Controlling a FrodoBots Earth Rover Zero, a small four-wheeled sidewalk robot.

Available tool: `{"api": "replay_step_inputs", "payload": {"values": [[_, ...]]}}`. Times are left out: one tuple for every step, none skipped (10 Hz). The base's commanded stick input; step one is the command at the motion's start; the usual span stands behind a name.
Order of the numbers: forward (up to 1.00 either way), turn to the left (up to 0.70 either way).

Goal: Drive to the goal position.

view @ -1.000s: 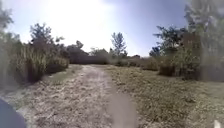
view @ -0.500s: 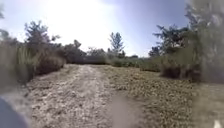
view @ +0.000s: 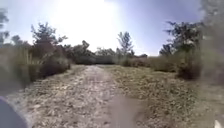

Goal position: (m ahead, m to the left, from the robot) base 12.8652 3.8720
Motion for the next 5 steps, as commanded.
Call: {"api": "replay_step_inputs", "payload": {"values": [[0.7,0.0],[0.7,0.0],[0.7,0.0],[0.7,0.0],[0.7,0.0]]}}
